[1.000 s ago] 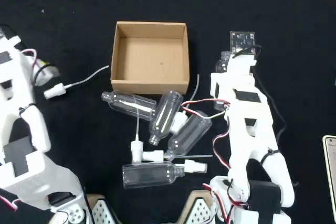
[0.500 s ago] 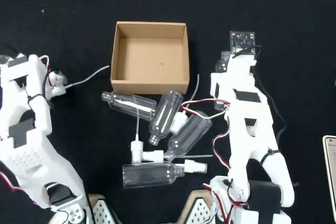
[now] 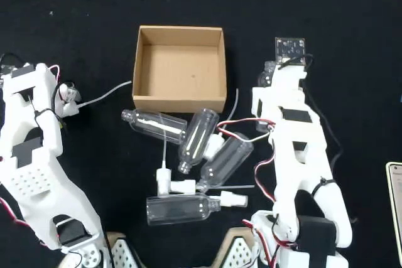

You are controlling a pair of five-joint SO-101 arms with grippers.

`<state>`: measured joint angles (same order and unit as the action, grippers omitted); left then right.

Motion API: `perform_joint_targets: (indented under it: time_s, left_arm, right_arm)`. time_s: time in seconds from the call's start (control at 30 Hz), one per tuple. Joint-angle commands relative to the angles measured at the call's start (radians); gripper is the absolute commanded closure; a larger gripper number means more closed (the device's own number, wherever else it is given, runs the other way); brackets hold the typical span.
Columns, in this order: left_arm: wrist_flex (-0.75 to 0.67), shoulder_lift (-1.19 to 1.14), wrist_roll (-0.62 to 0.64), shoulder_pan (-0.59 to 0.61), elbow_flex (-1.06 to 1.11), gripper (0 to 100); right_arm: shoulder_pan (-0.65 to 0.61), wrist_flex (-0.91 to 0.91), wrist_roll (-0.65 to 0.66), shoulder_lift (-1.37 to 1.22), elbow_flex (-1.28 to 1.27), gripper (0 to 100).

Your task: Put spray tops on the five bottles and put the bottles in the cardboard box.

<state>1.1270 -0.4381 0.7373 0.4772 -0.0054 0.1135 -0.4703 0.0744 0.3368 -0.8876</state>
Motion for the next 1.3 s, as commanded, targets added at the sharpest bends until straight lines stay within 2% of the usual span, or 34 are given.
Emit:
perform_joint_targets:
  time_s: [0.0, 0.07, 0.17, 0.27, 0.33, 0.5, 0.6, 0.73, 0.9, 1.13, 1.27]
  left_arm:
    - [-0.002, 0.000, 0.008, 0.016, -0.050, 89]
    - [0.035, 0.003, 0.005, 0.016, -0.059, 93]
    - [0.077, 0.011, -0.005, 0.022, -0.082, 93]
    - [0.150, 0.000, -0.150, 0.042, -0.170, 93]
    - [0.184, -0.002, -0.341, 0.051, -0.219, 93]
    - [0.247, -0.002, -1.008, 0.041, -0.245, 93]
    - [0.299, -0.006, -1.235, 0.039, -0.236, 93]
    - [0.311, -0.063, -1.263, 0.041, -0.248, 90]
    - [0.311, -0.167, -1.166, 0.045, -0.320, 74]
    - [0.328, -0.235, -1.223, 0.053, -0.450, 80]
    - [0.408, -0.244, -1.301, 0.042, -0.458, 80]
  right_arm:
    - [0.026, 0.023, -0.005, 0.002, 0.005, 92.8]
    - [0.026, 0.023, -0.005, 0.002, 0.005, 92.8]
    - [0.026, 0.023, -0.005, 0.002, 0.005, 92.8]
    - [0.026, 0.023, -0.005, 0.002, 0.005, 92.8]
    - [0.026, 0.023, -0.005, 0.002, 0.005, 92.8]
    - [0.026, 0.023, -0.005, 0.002, 0.005, 92.8]
    - [0.026, 0.023, -0.005, 0.002, 0.005, 92.8]
    - [0.026, 0.023, -0.005, 0.002, 0.005, 92.8]
    - [0.026, 0.023, -0.005, 0.002, 0.004, 92.8]
    - [0.026, 0.021, -0.005, 0.002, 0.004, 92.8]
    - [0.026, 0.021, -0.005, 0.002, 0.004, 92.8]
